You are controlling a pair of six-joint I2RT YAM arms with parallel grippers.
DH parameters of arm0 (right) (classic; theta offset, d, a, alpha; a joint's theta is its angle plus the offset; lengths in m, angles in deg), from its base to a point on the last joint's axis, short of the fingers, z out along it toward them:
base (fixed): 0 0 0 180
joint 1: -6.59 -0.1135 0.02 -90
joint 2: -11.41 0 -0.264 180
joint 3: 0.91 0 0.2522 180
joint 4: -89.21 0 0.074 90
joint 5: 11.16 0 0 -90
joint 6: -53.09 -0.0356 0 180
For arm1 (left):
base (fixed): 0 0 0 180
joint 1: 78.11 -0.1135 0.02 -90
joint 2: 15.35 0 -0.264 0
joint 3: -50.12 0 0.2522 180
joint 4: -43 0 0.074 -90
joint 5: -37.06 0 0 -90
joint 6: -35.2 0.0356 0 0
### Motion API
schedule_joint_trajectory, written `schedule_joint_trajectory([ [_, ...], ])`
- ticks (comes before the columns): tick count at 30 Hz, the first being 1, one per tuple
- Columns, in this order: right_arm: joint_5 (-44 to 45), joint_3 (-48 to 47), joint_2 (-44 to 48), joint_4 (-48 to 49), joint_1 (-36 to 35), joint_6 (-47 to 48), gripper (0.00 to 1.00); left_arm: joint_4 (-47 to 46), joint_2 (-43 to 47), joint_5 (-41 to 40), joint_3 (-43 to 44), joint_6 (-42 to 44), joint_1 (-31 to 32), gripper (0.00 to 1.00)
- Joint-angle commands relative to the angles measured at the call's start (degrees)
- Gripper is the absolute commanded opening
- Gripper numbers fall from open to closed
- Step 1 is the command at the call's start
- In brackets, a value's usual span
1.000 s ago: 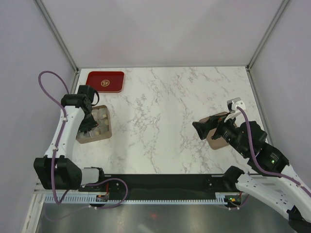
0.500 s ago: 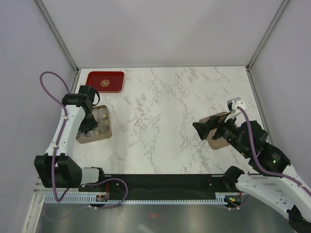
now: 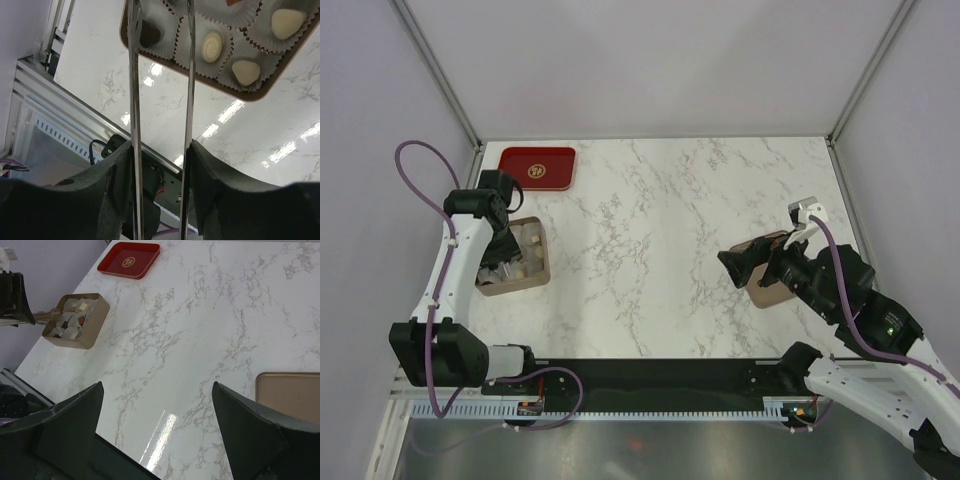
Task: Pack the chocolate
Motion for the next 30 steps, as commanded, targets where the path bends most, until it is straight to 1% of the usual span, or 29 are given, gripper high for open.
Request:
schedule_joint_trajectory([
  [1,-0.06,-2.97,-1.96,-1.30,-0.29,-0.92,0.98,5.81,-0.21,-3.71,2.71,-1.75,-0.36,0.56],
  [3,0.81,-3.84,-2.75,-2.26,-0.29,-0.92,0.98,5.72,-0.39,-3.80,3.23,-1.49,-0.36,0.58],
  [6,3.01,-4.81,-4.60,-3.75,-0.38,-1.01,0.98,5.72,-0.48,-3.80,6.04,-1.31,-0.36,0.58],
  [8,4.06,-5.60,-6.53,-4.63,-0.29,-0.92,0.98,4.58,0.40,-2.67,9.29,-0.79,-0.36,0.58],
  [11,6.00,-7.97,-9.34,-6.48,-0.29,-1.10,0.98,-1.39,2.41,3.83,12.63,2.46,-0.27,0.57],
  [12,6.87,-9.55,-10.05,-7.18,-0.29,-1.19,0.98,-2.97,2.86,7.93,13.25,3.69,-0.27,0.56],
  [13,7.32,-10.43,-11.45,-7.62,-0.29,-1.27,0.98,-6.81,3.30,10.41,13.60,4.40,-0.18,0.55],
  [15,8.55,-12.28,-12.51,-8.59,-0.29,-1.36,0.98,-10.61,4.79,14.90,12.82,5.54,0.43,0.53],
  [16,10.12,-12.46,-13.12,-8.68,-0.29,-1.62,0.98,-12.28,5.15,18.31,11.86,5.72,1.65,0.52],
  [18,11.62,-13.07,-13.74,-8.86,-0.29,-2.59,0.98,-16.94,5.67,20.88,10.54,6.33,3.67,0.51],
  [19,12.24,-12.99,-14.53,-8.86,-0.29,-2.77,0.98,-18.09,5.50,20.98,9.75,6.77,6.38,0.51],
  [21,13.03,-12.12,-15.41,-8.68,-0.38,-3.81,0.98,-20.38,4.89,20.89,9.48,8.09,8.60,0.51],
  [23,14.78,-10.98,-16.55,-8.68,-0.38,-4.52,0.98,-22.66,4.97,22.91,8.25,8.80,10.97,0.50],
  [25,16.45,-9.39,-18.13,-8.51,-0.29,-5.66,0.98,-27.05,6.11,25.63,6.07,9.15,13.86,0.49],
  [27,19.18,-8.51,-19.28,-8.59,-0.38,-6.63,0.98,-30.65,6.64,25.03,4.91,10.11,15.72,0.49],
  [30,21.12,-9.56,-22.09,-8.42,-0.29,-9.09,0.98,-32.86,6.56,25.11,3.68,10.64,17.39,0.49],
])
